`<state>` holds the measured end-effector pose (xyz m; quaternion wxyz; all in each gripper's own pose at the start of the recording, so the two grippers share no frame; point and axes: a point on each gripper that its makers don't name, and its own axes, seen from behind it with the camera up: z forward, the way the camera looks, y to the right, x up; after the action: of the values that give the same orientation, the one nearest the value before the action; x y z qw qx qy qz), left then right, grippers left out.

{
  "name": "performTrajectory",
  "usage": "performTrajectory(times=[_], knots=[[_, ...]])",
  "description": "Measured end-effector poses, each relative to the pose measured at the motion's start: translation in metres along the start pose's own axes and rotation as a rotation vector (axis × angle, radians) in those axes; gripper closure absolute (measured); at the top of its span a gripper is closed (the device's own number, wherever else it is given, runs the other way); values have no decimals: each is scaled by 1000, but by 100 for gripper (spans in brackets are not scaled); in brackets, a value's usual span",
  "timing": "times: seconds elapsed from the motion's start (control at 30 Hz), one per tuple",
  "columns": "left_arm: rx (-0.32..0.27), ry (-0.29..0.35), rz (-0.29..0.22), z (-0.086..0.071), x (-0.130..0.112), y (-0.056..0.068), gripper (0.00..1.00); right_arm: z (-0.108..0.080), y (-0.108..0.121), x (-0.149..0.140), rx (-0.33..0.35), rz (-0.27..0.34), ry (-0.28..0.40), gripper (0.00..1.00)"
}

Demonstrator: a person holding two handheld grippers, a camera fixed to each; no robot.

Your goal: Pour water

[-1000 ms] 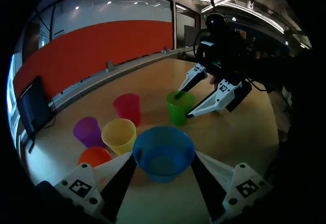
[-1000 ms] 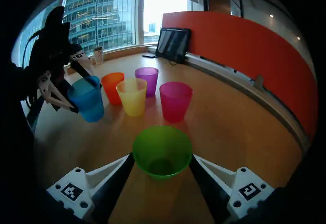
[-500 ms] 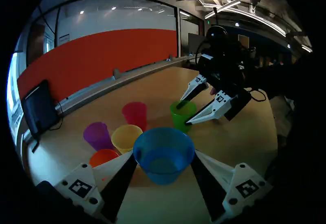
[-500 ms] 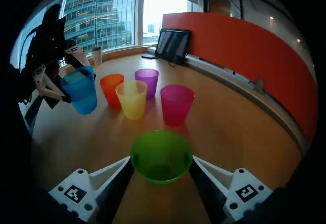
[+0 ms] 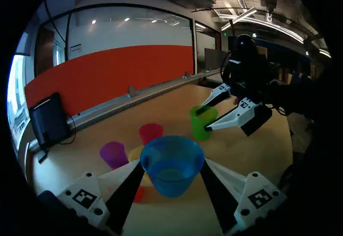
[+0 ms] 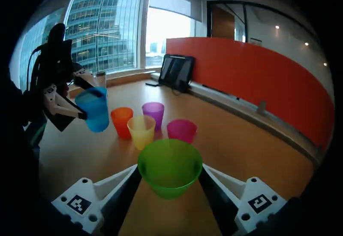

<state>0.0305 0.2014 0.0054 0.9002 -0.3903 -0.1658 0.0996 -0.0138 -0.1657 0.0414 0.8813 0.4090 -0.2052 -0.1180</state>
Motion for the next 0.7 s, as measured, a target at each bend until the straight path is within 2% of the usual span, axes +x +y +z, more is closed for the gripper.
performTrajectory(times=[0.37, 0.7], knots=[[55, 97, 2, -13, 36, -15, 14, -30, -9, 63, -37, -1, 190, 9], [81, 167, 12, -23, 63, -22, 14, -49, -19, 105, -54, -27, 305, 9]])
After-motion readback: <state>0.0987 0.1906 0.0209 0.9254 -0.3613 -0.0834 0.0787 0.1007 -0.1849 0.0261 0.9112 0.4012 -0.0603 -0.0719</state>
